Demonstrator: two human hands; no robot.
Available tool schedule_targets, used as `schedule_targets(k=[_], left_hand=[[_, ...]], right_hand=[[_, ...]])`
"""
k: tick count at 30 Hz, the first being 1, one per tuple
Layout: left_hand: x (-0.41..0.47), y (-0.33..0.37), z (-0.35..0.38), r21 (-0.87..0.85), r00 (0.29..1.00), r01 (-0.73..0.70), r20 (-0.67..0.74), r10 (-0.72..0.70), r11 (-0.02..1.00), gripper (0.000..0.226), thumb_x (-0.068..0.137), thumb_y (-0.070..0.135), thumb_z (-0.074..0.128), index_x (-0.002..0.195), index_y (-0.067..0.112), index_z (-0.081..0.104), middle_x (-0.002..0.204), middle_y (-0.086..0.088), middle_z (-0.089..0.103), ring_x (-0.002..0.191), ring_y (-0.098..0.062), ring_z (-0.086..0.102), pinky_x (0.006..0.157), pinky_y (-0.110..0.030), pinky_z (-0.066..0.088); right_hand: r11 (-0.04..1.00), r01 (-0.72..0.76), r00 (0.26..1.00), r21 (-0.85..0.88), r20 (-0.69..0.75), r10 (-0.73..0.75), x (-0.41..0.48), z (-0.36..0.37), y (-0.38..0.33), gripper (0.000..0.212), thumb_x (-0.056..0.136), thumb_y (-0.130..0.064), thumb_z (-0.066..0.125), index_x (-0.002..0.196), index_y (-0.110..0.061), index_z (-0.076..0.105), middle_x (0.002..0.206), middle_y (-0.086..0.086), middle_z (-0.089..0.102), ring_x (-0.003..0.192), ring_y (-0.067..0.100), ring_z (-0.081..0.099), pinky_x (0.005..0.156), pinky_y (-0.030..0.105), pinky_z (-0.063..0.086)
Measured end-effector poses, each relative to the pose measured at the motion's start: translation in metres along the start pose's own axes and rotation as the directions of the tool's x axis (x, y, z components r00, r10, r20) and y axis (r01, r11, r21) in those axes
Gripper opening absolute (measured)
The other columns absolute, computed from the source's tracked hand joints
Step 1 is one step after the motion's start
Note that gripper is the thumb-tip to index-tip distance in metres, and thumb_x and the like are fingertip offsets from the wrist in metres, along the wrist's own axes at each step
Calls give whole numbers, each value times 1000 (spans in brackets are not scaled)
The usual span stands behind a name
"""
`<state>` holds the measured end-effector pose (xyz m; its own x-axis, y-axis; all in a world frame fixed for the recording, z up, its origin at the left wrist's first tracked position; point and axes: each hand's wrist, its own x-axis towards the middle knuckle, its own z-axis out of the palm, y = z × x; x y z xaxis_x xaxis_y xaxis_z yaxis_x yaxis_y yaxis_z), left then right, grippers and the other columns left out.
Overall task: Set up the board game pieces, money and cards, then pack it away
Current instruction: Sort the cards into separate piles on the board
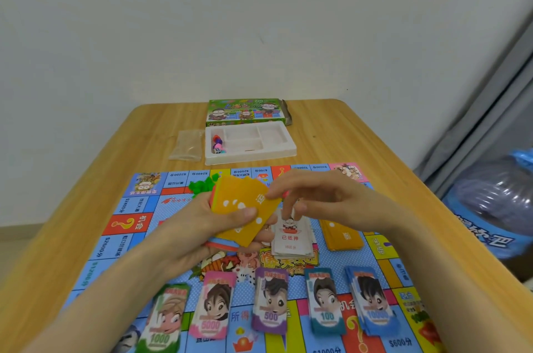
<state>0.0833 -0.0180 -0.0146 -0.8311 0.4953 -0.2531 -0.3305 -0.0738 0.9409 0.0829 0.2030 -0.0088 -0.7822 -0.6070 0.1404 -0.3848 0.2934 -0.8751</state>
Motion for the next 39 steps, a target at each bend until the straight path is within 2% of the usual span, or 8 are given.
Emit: schedule_targets(k=[7, 13, 18, 23, 26, 32, 35, 39], left_hand=[[0, 0, -1, 35, 1000, -11, 11, 11, 999, 19, 59, 22, 70, 76, 17, 78, 90, -17, 73, 70, -29, 72, 61, -35, 60], [2, 1, -2, 1, 999, 12, 37, -12, 1000, 34, 77, 16, 58, 108, 4, 62, 103, -19, 71, 82, -32, 72, 71, -37, 60], [0, -1, -1, 37, 999, -2, 34, 0, 999, 32, 73, 10, 61, 105, 6, 62, 100, -19, 72, 83, -35, 72, 73, -37, 59], [-1, 1, 2, 43, 1000, -14, -13, 14, 999, 29, 69, 9, 63, 98, 7, 64, 91, -22, 72, 72, -32, 72, 63, -34, 59], [-1, 1, 3, 22, 1000, -14, -26, 15, 1000, 26, 69, 10, 63, 94, 5, 64, 88, -24, 72, 69, -31, 72, 60, -32, 59], [-1, 1, 2, 34, 1000, -30, -6, 31, 999, 16, 68, 14, 64, 79, 10, 75, 90, -19, 73, 71, -29, 72, 60, -30, 60], [0, 1, 1, 43, 999, -39, -5, 39, 998, 21, 71, 14, 62, 89, 8, 71, 93, -17, 73, 72, -29, 72, 61, -31, 60], [-2, 2, 1, 44, 999, -41, 11, 41, 998, 19, 62, 21, 68, 77, 17, 78, 94, -16, 73, 74, -30, 73, 63, -31, 60]], right_hand=[[997, -68, 998, -28, 16, 68, -2, 0, -5, 35, 95, -1, 45, 126, -15, 55, 126, -1, 58, 110, 12, 61, 94, 21, 45], [991, -129, 970, 36, -205, 133, -1, -1, -8, 25, 93, -6, 50, 111, -16, 65, 112, -2, 67, 96, 0, 62, 82, 14, 48], [989, -104, 956, 101, -264, 128, 0, 0, -8, 18, 86, -1, 59, 97, -13, 68, 91, -11, 71, 90, 1, 66, 78, 13, 50], [993, -80, 967, 92, -233, 99, 0, 6, -11, 17, 82, -14, 61, 96, -12, 70, 99, 5, 69, 97, 14, 65, 84, 21, 53], [987, -94, 951, 127, -282, 127, 2, 5, -13, 15, 84, -5, 61, 90, -15, 71, 86, -9, 72, 88, 4, 67, 74, 14, 51], [983, -68, 868, 168, -476, 141, 5, 0, -11, 10, 79, 1, 66, 78, -8, 69, 66, -3, 70, 64, 7, 67, 60, 14, 52], [964, -45, 803, 261, -564, 190, 3, -9, -10, 11, 81, 2, 63, 86, -8, 60, 65, 1, 68, 59, 14, 66, 56, 21, 55], [945, -218, 743, 245, -586, 324, -4, -22, -7, 13, 87, -10, 62, 97, -17, 63, 67, -1, 65, 50, 10, 53, 45, 18, 43]])
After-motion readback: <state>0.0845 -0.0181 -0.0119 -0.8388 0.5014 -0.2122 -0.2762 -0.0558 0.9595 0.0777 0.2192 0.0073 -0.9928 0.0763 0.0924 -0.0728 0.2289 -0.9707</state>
